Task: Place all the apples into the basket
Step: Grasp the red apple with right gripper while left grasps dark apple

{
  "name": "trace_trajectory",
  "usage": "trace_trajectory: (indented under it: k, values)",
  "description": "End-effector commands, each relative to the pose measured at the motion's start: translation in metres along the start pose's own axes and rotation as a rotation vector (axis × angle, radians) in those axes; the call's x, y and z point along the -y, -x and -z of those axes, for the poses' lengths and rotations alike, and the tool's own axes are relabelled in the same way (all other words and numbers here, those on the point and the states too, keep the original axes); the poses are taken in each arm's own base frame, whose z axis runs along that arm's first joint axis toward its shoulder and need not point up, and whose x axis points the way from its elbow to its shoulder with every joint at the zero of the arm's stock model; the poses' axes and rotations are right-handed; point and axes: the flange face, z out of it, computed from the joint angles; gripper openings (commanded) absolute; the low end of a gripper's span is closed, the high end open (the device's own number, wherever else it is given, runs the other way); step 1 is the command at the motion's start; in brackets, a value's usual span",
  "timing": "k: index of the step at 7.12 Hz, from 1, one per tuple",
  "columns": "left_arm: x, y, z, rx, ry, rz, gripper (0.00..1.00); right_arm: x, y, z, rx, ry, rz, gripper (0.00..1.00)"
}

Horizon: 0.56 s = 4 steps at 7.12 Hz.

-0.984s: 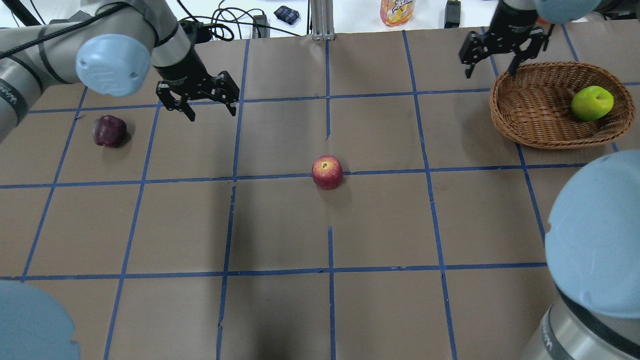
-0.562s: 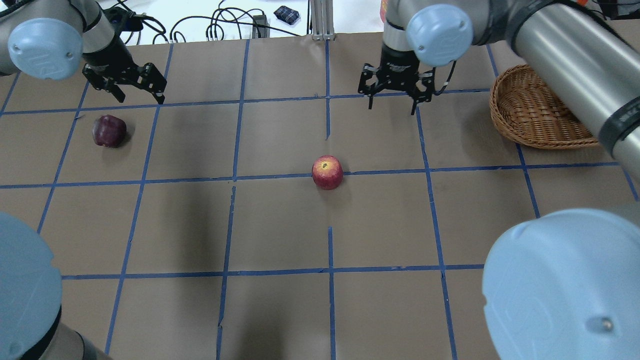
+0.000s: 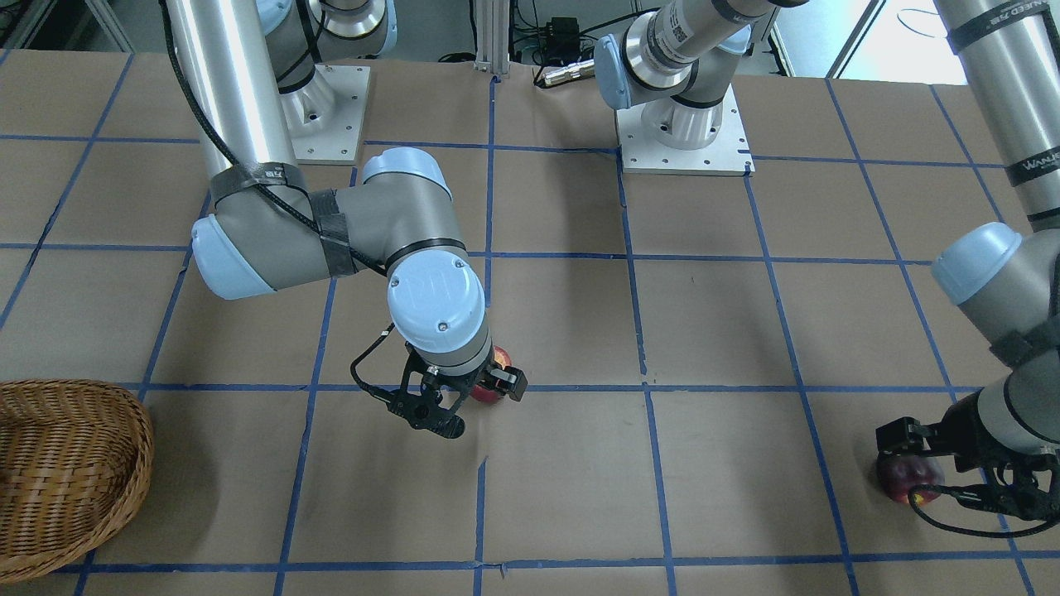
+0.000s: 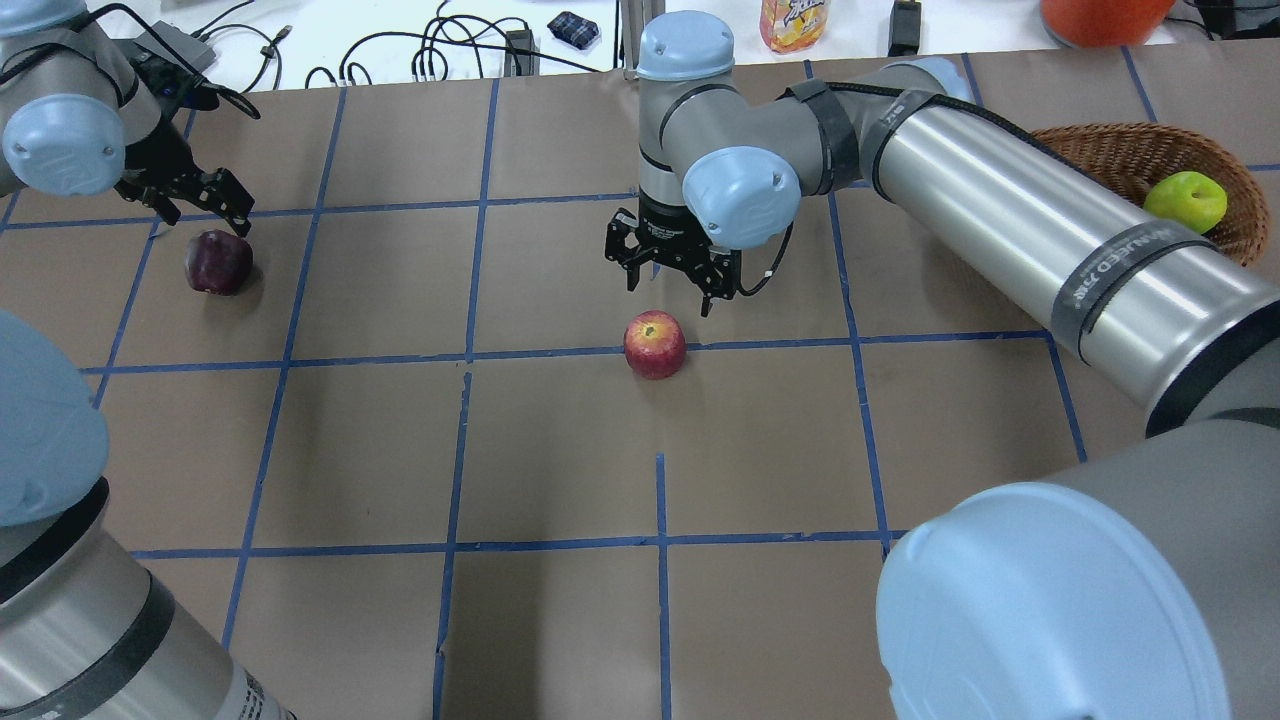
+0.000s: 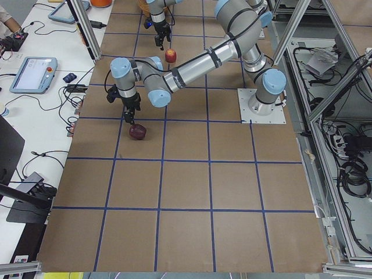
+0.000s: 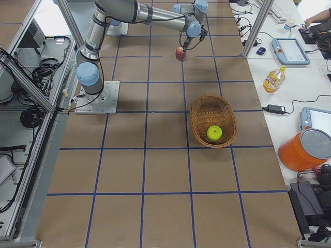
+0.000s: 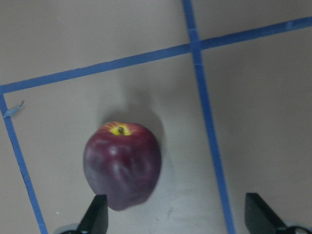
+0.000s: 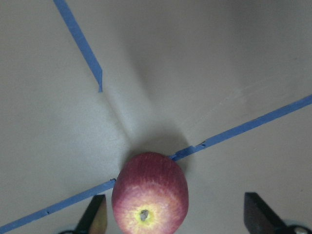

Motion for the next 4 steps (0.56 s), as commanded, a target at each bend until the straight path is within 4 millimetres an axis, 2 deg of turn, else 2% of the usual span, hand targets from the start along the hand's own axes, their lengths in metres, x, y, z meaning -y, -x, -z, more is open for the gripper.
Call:
trace_trajectory:
  k: [1, 2, 4]
  values:
    - [0.006, 0.011, -0.029, 0.026, 0.01, 0.002, 1.0, -0.003, 0.004, -0.023, -0.014, 0.019, 0.002, 1.0]
    - [0.005, 0.013, -0.038, 0.02, 0.019, 0.004, 1.0, -0.012, 0.008, -0.039, -0.034, 0.035, 0.014, 1.0]
    - [0.008, 0.013, -0.057, 0.01, 0.039, 0.003, 1.0, -0.015, 0.007, -0.047, -0.043, 0.046, 0.015, 1.0]
